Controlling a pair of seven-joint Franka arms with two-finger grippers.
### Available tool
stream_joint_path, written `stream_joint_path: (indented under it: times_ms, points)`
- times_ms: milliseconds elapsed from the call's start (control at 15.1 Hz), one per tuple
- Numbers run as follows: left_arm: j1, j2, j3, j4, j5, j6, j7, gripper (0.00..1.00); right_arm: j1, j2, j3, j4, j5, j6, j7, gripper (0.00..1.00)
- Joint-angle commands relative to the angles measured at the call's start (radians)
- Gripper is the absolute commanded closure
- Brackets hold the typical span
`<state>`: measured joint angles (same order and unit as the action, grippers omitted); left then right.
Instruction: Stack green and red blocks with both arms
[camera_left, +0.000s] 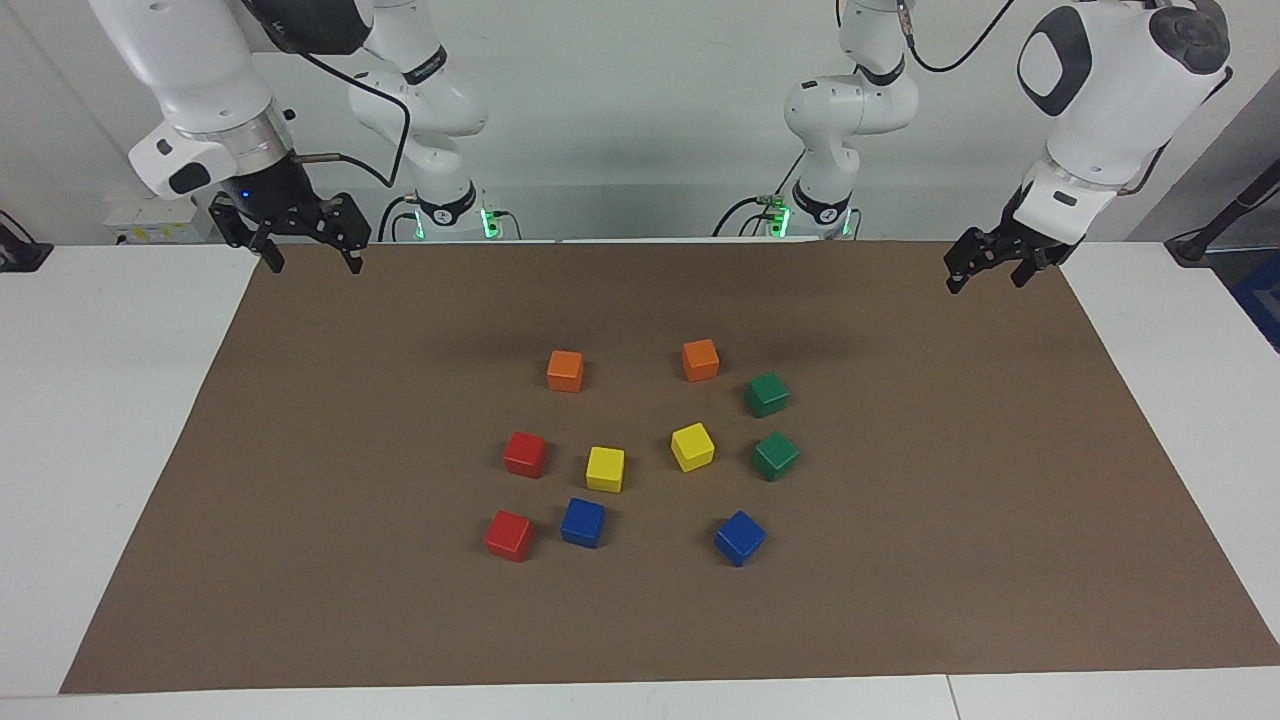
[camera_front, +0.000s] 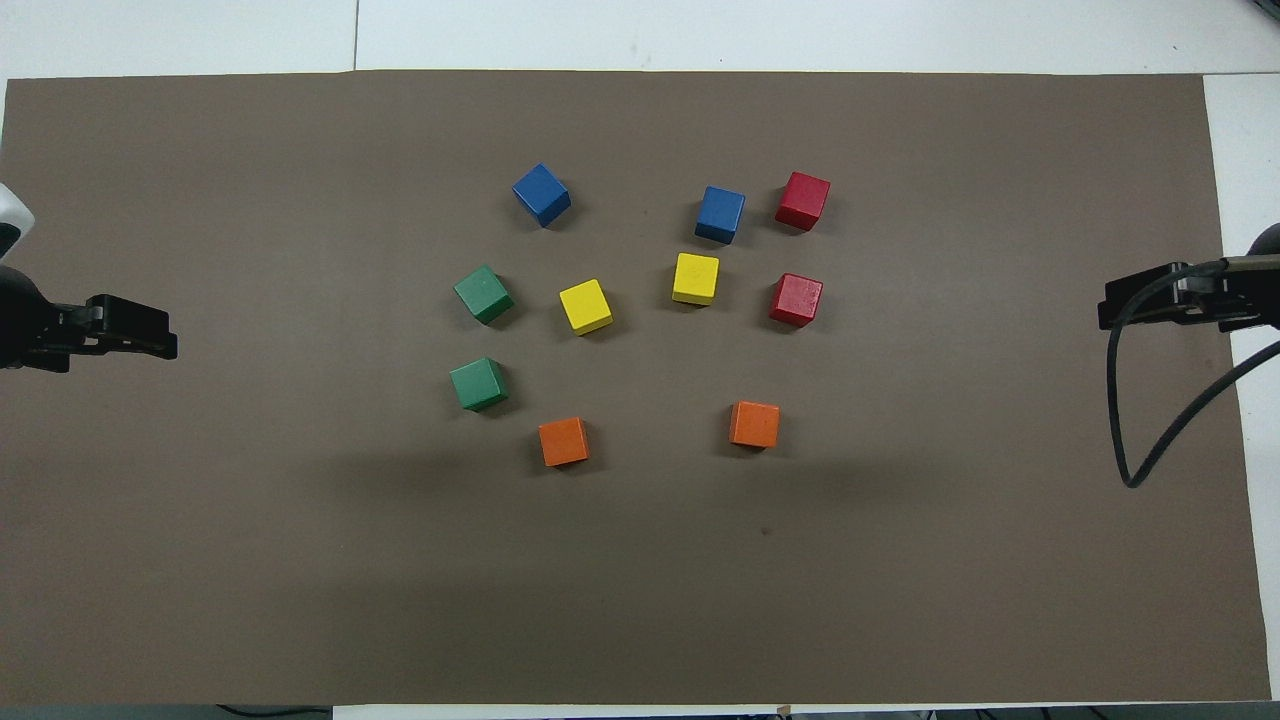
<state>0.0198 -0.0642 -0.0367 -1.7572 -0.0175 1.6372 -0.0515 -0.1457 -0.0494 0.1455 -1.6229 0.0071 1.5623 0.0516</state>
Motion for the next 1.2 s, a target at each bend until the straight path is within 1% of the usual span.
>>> stream_joint_path:
  times_ms: [0, 199, 598, 797, 930, 1129]
  points:
    - [0.0, -0.011, 0.001, -0.002, 0.022, -0.003, 0.002, 0.0, -0.008, 0.0, 0.005, 0.003, 0.011, 0.012, 0.017, 0.0]
    - [0.0, -0.011, 0.001, -0.002, 0.022, -0.003, 0.002, 0.0, -0.009, -0.001, 0.005, 0.003, 0.011, 0.015, 0.017, 0.0]
    - [0.0, -0.011, 0.001, -0.002, 0.022, -0.003, 0.002, 0.0, 0.009, -0.021, 0.011, -0.04, 0.011, 0.022, 0.017, 0.0]
    - [0.0, -0.011, 0.001, -0.002, 0.022, -0.003, 0.002, 0.0, 0.026, -0.032, 0.009, -0.093, 0.011, 0.099, 0.03, 0.0]
    - [0.0, -0.011, 0.001, -0.002, 0.022, -0.003, 0.002, 0.0, 0.028, -0.026, 0.011, -0.138, 0.011, 0.174, 0.089, 0.0]
    - [0.0, -0.011, 0.001, -0.002, 0.022, -0.003, 0.002, 0.0, 0.081, -0.018, 0.011, -0.241, 0.013, 0.297, 0.23, 0.0]
